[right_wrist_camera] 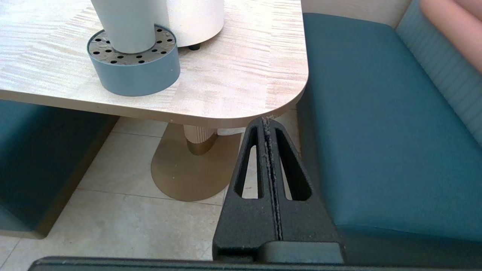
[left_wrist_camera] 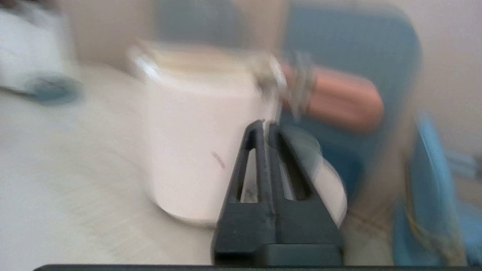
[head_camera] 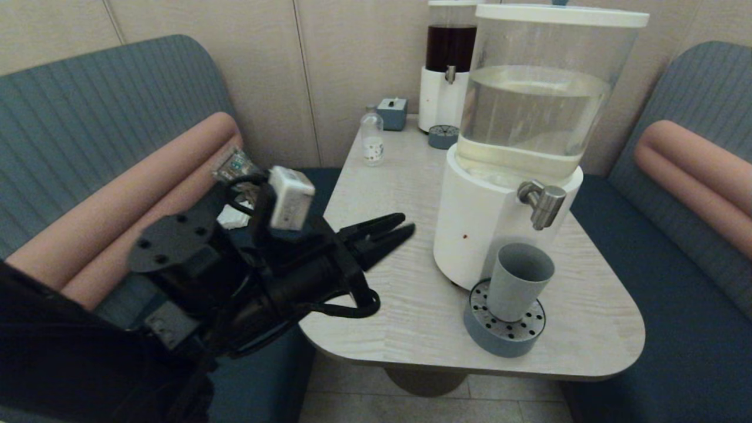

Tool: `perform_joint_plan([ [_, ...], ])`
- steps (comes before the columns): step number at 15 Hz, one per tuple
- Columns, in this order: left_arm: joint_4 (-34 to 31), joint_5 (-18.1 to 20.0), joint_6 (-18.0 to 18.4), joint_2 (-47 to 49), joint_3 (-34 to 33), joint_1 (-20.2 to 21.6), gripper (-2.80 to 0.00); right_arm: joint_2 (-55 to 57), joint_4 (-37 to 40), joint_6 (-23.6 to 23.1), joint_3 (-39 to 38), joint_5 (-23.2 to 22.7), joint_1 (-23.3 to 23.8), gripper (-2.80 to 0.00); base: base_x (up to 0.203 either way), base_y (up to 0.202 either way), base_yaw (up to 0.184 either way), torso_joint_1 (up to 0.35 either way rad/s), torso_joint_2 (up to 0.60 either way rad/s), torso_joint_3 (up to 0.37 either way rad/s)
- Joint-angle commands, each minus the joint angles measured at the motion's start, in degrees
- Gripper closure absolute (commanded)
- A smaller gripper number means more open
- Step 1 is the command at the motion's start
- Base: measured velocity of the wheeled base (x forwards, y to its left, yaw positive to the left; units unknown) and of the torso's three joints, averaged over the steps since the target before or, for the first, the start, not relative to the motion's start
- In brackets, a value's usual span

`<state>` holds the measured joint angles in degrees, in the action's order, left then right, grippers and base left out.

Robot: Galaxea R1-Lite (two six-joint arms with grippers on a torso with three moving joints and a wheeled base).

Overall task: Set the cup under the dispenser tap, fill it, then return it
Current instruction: Turn on the faucet

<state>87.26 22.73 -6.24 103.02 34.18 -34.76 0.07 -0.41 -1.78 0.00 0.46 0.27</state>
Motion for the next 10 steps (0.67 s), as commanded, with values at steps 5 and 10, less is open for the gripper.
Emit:
perform_joint_plan([
  [5, 0.4, -13.6, -5.2, -25.4, -8.4, 15.8, 0.00, 0.0, 0.0, -0.1, 0.0, 0.0, 0.0, 0.00, 0.000, 0.000, 0.000, 0.000, 0.00, 0.000],
  [10, -0.3, -15.2, -6.4, -45.5, -18.0, 33.0, 0.00, 0.0, 0.1, -0.1, 0.0, 0.0, 0.0, 0.00, 0.000, 0.000, 0.000, 0.000, 0.00, 0.000],
])
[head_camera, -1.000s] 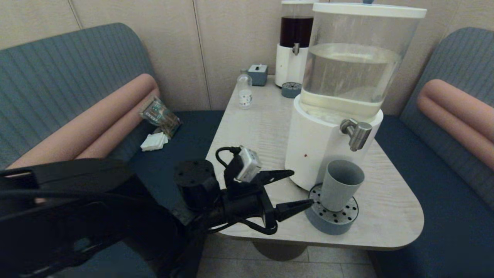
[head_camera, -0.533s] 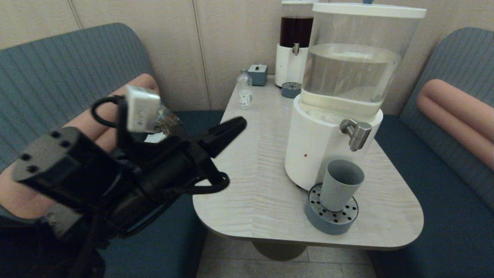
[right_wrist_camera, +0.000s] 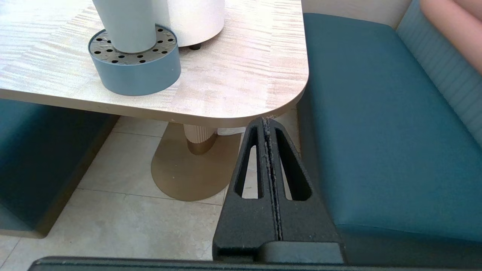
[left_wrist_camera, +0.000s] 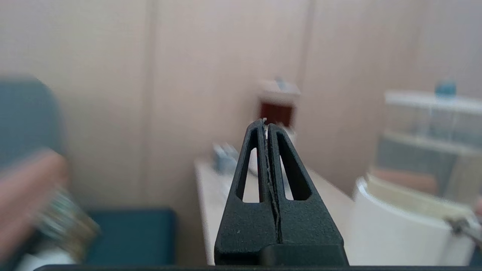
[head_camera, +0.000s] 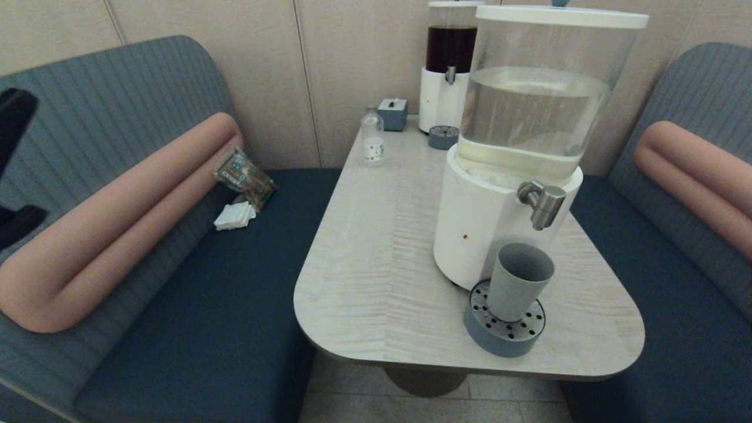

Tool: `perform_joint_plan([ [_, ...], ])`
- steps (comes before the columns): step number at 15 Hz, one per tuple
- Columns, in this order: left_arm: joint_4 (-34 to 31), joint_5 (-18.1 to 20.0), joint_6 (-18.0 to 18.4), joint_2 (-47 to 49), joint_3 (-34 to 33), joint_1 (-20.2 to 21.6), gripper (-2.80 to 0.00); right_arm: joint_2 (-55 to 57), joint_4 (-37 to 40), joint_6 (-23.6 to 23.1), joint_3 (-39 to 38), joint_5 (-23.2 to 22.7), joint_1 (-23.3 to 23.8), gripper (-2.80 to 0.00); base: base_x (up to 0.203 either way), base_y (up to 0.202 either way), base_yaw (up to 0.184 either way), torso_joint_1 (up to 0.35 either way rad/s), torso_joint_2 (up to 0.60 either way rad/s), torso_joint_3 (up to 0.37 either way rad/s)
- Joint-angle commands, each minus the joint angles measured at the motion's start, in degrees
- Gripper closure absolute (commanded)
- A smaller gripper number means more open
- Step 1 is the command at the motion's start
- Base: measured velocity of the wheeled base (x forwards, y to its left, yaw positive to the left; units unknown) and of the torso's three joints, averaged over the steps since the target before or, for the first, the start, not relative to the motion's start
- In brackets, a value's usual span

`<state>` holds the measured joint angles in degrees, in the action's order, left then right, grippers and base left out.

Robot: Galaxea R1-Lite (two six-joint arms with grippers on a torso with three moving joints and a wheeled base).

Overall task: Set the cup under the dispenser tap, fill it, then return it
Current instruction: Turn on the faucet

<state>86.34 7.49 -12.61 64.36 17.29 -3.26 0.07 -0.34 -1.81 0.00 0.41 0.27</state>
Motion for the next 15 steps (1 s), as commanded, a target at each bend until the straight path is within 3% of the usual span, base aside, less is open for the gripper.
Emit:
perform_joint_plan([
  [1, -1.6, 0.0, -0.1, -11.6, -2.1, 2.0, 0.00, 0.0, 0.0, 0.0, 0.0, 0.0, 0.0, 0.00, 0.000, 0.000, 0.000, 0.000, 0.00, 0.000],
  [4, -18.8, 2.3, 1.0, -27.8, -1.4, 2.7, 0.00, 0.0, -0.1, -0.9, -0.1, -0.4, 0.0, 0.00, 0.000, 0.000, 0.000, 0.000, 0.00, 0.000],
  [5, -28.6, 3.5, 2.2, -33.8, 0.2, 2.8, 0.00, 0.0, 0.0, -0.9, 0.0, -0.3, 0.0, 0.00, 0.000, 0.000, 0.000, 0.000, 0.00, 0.000],
  [8, -66.2, 5.9, 6.0, -51.9, 6.9, 3.0, 0.00, 0.0, 0.1, -0.6, 0.0, -0.1, 0.0, 0.00, 0.000, 0.000, 0.000, 0.000, 0.00, 0.000],
  [10, -83.8, 6.6, 10.2, -61.7, 6.9, 3.0, 0.00, 0.0, 0.1, -0.1, 0.0, 0.0, 0.0, 0.00, 0.000, 0.000, 0.000, 0.000, 0.00, 0.000],
  [12, -88.0, 5.2, 14.7, -64.8, 0.7, 3.1, 0.00, 0.0, 0.1, -0.7, -0.1, -0.3, 0.0, 0.00, 0.000, 0.000, 0.000, 0.000, 0.00, 0.000],
  [15, -85.1, 0.0, 17.7, -64.5, -14.6, 3.1, 0.00, 0.0, 0.0, -0.5, -0.1, -0.1, 0.0, 0.00, 0.000, 0.000, 0.000, 0.000, 0.00, 0.000],
])
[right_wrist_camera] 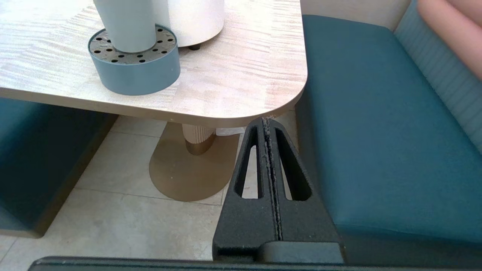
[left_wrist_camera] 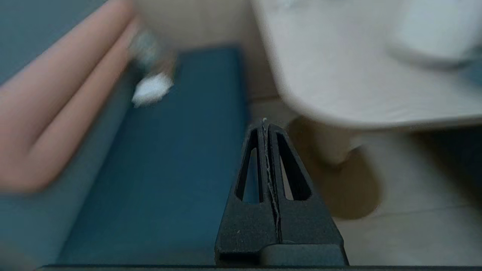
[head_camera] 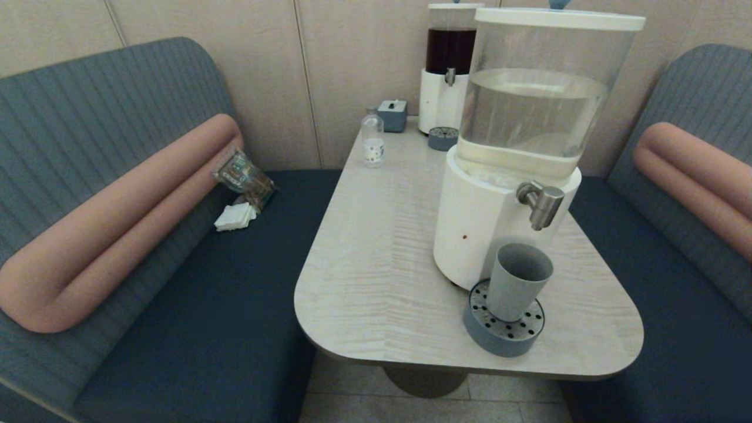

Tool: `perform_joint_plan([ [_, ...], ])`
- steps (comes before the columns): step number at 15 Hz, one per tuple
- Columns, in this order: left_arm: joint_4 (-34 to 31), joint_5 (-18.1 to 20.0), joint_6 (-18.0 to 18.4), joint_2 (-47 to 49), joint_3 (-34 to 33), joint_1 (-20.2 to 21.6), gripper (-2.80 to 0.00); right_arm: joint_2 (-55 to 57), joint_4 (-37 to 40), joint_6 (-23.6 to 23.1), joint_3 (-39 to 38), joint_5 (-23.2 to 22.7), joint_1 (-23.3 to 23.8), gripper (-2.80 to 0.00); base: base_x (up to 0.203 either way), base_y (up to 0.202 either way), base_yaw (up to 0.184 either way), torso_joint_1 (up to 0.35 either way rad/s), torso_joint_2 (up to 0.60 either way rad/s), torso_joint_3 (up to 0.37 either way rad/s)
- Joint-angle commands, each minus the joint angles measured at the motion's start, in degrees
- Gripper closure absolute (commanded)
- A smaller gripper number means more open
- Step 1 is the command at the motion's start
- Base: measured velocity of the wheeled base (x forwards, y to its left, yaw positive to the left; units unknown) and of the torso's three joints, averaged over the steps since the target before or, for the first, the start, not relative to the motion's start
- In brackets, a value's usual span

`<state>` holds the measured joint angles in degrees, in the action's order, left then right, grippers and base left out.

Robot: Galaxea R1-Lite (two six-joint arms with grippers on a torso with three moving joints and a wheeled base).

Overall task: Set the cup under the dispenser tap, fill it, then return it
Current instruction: Turn on the faucet

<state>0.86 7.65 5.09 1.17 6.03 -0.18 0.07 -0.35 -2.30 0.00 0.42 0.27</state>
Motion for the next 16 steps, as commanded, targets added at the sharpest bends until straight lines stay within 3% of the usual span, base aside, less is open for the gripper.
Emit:
perform_joint_plan([
  [1, 2.0, -3.6, 0.4, -1.2, -5.6, 0.0, 0.00, 0.0, -0.2, -0.4, -0.1, 0.2, 0.0, 0.00, 0.000, 0.000, 0.000, 0.000, 0.00, 0.000],
  [4, 1.1, -5.7, -3.5, -1.2, -5.6, 0.0, 0.00, 0.0, -0.3, -0.6, -0.1, 0.2, 0.0, 0.00, 0.000, 0.000, 0.000, 0.000, 0.00, 0.000],
  [7, -2.9, -6.3, -0.1, -1.1, -5.4, 0.0, 0.00, 0.0, -0.3, -0.6, -0.1, 0.1, 0.0, 0.00, 0.000, 0.000, 0.000, 0.000, 0.00, 0.000],
  [10, -2.3, -5.6, 0.9, -1.1, -5.6, 0.0, 0.00, 0.0, 0.0, -0.7, 0.7, 0.3, 0.0, 0.00, 0.000, 0.000, 0.000, 0.000, 0.00, 0.000],
  [12, -2.2, -5.7, 0.5, -1.2, -5.7, 0.0, 0.00, 1.1, 1.7, 0.3, 8.1, 0.2, 0.0, 0.00, 0.000, 0.000, 0.000, 0.000, 0.00, 0.000],
  [16, -0.9, -6.2, -1.7, -1.2, -5.9, 0.0, 0.00, 16.8, 8.8, 7.1, 38.2, -0.2, -0.1, 0.00, 0.000, 0.000, 0.000, 0.000, 0.00, 0.000],
])
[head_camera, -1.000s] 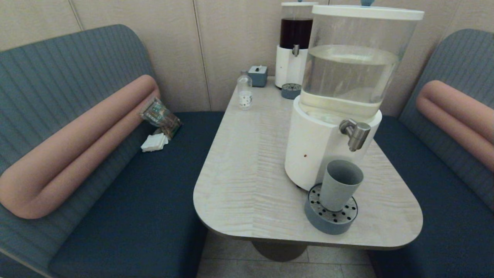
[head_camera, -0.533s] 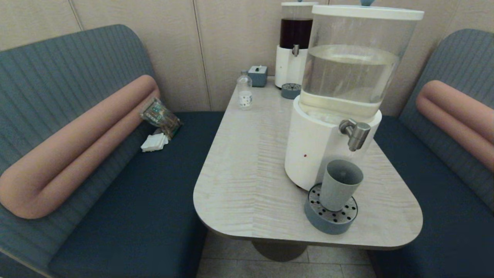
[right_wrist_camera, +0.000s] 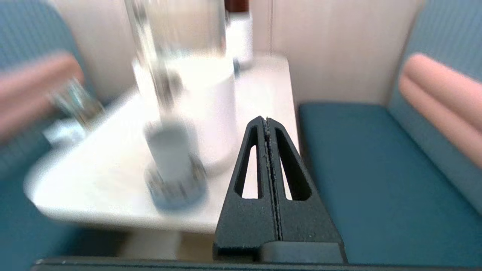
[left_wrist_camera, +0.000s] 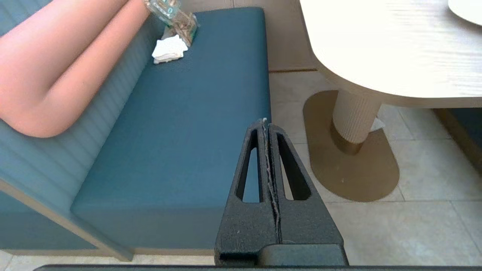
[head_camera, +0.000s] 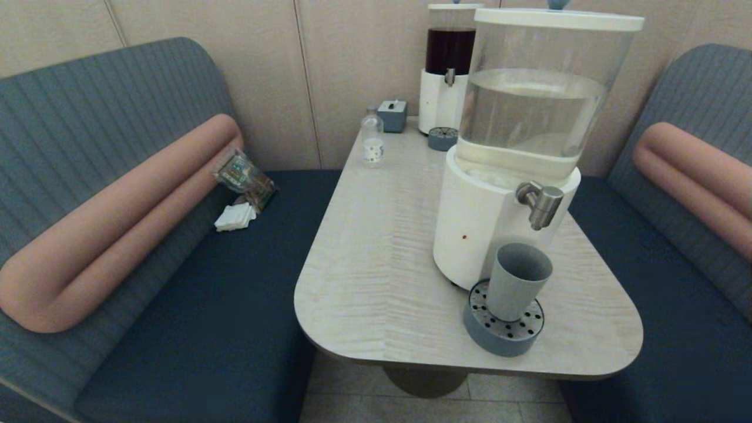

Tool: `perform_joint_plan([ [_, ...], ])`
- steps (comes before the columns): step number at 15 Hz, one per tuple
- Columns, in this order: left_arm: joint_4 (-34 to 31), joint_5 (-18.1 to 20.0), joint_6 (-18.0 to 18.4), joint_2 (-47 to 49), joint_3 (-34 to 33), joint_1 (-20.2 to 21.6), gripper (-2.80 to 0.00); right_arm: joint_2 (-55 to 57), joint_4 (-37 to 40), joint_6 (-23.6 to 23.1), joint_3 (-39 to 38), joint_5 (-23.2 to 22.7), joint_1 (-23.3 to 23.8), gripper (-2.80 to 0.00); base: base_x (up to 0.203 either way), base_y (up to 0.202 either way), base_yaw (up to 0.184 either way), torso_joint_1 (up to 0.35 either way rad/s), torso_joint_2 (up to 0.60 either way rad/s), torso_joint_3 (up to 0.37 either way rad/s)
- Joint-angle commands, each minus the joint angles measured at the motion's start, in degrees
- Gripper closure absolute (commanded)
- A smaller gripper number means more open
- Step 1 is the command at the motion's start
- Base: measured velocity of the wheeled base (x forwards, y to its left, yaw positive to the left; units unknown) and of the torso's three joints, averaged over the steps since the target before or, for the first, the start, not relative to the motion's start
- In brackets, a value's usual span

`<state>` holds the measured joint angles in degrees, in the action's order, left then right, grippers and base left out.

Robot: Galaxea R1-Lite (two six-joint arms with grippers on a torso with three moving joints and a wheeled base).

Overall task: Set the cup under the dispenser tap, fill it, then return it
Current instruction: Turn on the faucet

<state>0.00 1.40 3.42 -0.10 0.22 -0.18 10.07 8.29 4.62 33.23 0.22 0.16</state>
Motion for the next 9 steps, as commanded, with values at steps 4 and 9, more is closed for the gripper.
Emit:
perform_joint_plan([
  [4, 0.0, 0.0, 0.0, 0.1, -0.1, 0.0, 0.00, 35.7, 6.3, 2.7, 34.8, -0.4, -0.4, 0.00, 0.000, 0.000, 0.000, 0.000, 0.00, 0.000],
  [9, 0.0, 0.0, 0.0, 0.1, -0.1, 0.0, 0.00, 65.4, 33.0, 2.6, 64.0, -0.7, -5.0, 0.00, 0.000, 0.000, 0.000, 0.000, 0.00, 0.000],
])
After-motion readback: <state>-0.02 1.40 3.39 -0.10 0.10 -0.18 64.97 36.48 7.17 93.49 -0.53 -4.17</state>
